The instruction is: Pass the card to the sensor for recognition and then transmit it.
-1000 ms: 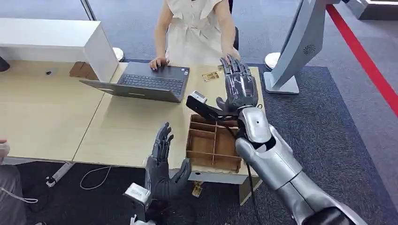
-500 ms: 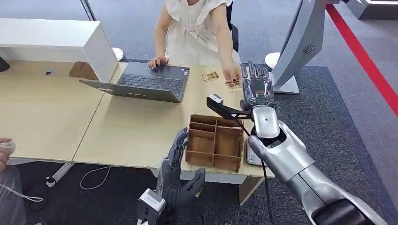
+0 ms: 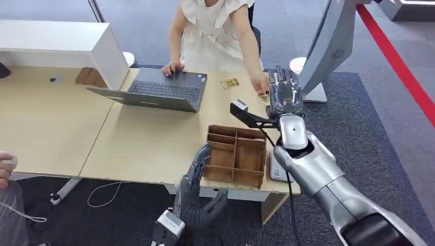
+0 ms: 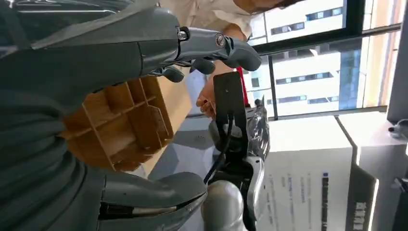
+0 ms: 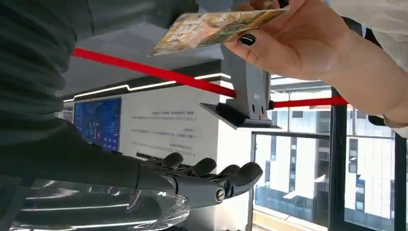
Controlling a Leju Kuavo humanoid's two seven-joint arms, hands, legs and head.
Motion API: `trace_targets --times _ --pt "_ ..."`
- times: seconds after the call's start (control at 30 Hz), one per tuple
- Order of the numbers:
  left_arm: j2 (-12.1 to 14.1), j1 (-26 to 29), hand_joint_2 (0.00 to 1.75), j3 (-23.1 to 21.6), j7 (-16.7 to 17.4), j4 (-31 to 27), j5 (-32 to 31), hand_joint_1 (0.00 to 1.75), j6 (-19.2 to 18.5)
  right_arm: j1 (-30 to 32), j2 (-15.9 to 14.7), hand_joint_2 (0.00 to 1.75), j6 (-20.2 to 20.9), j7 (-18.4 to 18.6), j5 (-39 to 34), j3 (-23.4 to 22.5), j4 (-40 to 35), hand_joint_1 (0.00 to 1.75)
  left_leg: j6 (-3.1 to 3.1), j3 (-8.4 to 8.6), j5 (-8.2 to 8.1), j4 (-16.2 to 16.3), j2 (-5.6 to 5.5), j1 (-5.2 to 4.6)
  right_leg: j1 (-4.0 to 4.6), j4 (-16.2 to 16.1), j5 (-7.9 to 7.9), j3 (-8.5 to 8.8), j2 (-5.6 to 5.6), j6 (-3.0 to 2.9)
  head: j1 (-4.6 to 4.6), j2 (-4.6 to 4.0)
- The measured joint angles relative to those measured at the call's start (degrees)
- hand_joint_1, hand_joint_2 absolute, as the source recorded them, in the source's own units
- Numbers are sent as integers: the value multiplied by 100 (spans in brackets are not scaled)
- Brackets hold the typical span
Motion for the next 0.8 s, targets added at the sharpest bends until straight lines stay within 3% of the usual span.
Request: trace_targets --times 0.8 --pt "42 53 175 11 31 0 -138 0 -133 92 55 175 -192 -129 -275 -96 138 175 0 1 0 0 1 0 0 0 0 0 0 0 -2 0"
